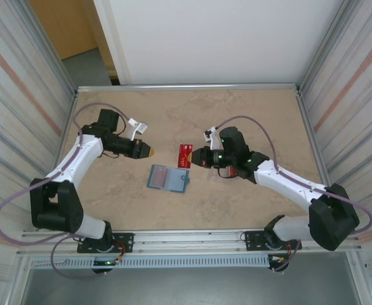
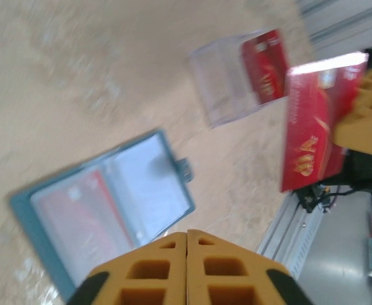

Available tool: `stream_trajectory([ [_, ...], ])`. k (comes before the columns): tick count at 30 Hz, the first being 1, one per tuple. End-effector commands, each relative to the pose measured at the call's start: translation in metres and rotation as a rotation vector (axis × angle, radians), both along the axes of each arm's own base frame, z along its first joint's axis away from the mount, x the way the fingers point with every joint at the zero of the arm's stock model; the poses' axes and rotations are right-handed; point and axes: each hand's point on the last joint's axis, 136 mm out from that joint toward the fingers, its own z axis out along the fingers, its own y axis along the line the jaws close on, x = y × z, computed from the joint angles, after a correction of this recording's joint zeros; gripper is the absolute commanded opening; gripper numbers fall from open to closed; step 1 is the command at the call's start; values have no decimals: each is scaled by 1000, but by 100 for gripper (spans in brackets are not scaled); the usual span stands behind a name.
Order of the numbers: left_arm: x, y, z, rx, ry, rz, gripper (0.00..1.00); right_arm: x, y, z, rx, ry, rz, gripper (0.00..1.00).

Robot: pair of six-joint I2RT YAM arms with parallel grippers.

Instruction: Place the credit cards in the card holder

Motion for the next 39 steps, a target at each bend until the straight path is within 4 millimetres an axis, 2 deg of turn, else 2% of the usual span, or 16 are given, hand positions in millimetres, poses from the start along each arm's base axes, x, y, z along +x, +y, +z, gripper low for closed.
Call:
stream_trajectory([
  [1, -7, 16, -35, 147, 73, -16, 0, -2, 5, -26, -77, 105, -10, 0],
  [4, -7, 23, -58, 228, 113, -26, 0, -9, 18, -40, -63, 147, 33, 0],
  [7, -11, 20, -73, 277, 124, -73, 0, -13, 26, -57, -75, 204, 69, 0],
  [14, -15, 14, -93, 346, 148, -140, 0, -23, 45, -80, -72, 289, 153, 0],
  [18, -13, 18, -103, 383, 167, -143, 0, -25, 54, -85, -60, 304, 182, 0],
  [28, -21, 10, -121, 438, 178, -217, 0, -20, 60, -103, -65, 330, 163, 0],
  [39, -21, 14, -138, 474, 234, -229, 0, -21, 63, -118, -81, 350, 156, 0],
])
